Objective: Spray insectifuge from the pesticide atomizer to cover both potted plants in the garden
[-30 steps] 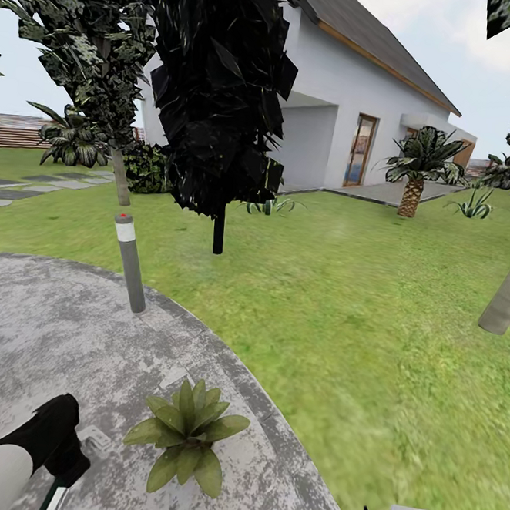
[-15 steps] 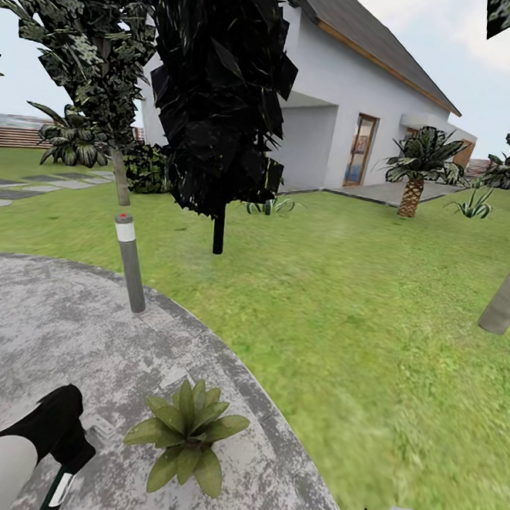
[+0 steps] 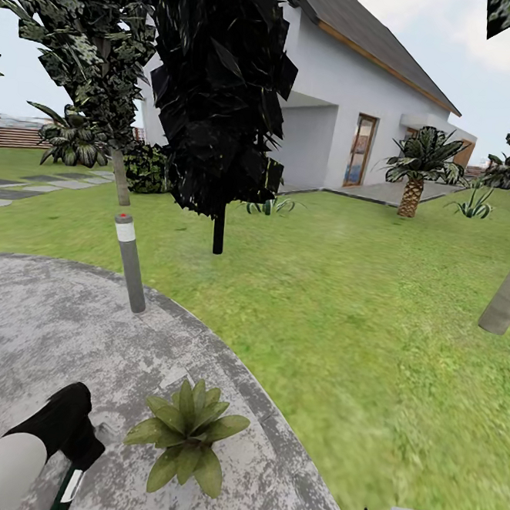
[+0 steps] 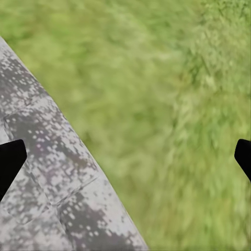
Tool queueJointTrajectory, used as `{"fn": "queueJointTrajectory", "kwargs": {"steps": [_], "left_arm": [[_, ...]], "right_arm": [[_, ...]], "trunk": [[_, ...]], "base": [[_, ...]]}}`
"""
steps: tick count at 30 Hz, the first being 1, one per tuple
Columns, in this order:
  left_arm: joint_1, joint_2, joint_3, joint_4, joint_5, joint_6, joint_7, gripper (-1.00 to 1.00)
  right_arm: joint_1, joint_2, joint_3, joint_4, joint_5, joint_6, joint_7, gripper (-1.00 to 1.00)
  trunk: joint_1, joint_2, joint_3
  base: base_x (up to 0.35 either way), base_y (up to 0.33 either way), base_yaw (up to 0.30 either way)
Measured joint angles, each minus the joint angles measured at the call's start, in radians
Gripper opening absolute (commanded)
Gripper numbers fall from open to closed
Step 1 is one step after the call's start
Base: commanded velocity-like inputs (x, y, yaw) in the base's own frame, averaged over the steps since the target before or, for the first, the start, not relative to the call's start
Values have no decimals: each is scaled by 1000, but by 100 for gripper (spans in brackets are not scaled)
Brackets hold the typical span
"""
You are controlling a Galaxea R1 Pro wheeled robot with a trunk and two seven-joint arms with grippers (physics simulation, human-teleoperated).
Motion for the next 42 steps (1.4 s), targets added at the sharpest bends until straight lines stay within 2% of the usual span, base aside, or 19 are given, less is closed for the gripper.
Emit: {"fn": "queueJointTrajectory", "kwargs": {"steps": [3, 7, 11, 14, 18, 31, 39, 42], "left_arm": [[-1, -19, -2, 0, -6, -2, 1, -100], [5, -2, -3, 1, -10, -10, 0, -100], [11, 37, -1, 9, -9, -13, -1, -100], [12, 45, -1, 15, -6, -12, 0, -100], [13, 40, -2, 17, 0, -11, 1, -100], [9, 27, 10, -48, 7, -1, -1, -100], [13, 32, 7, -31, 5, -9, 3, -100], [35, 33, 7, -30, 6, -10, 3, -100]], "right_arm": [[0, 0, 0, 0, 0, 0, 0, 100], [-1, 0, 1, 0, 0, 0, 0, 100], [0, 1, 1, 1, 0, 0, 0, 100], [0, 1, 1, 0, 0, 0, 0, 100], [-1, 1, 1, 1, 0, 0, 0, 100], [0, 1, 2, 1, 0, 0, 0, 100], [0, 1, 2, 1, 0, 0, 0, 100], [0, 1, 2, 1, 0, 0, 0, 100]], "trunk": [[0, 0, 0], [0, 0, 0], [0, 0, 0], [0, 0, 0], [8, -14, -6], [57, -105, -65], [58, -105, -66], [58, -105, -66]], "base": [[0, 0, 0], [0, 0, 0], [0, 0, 0], [0, 0, 0], [0, 0, 0], [0, 0, 0], [0, 0, 0], [0, 0, 0]]}}
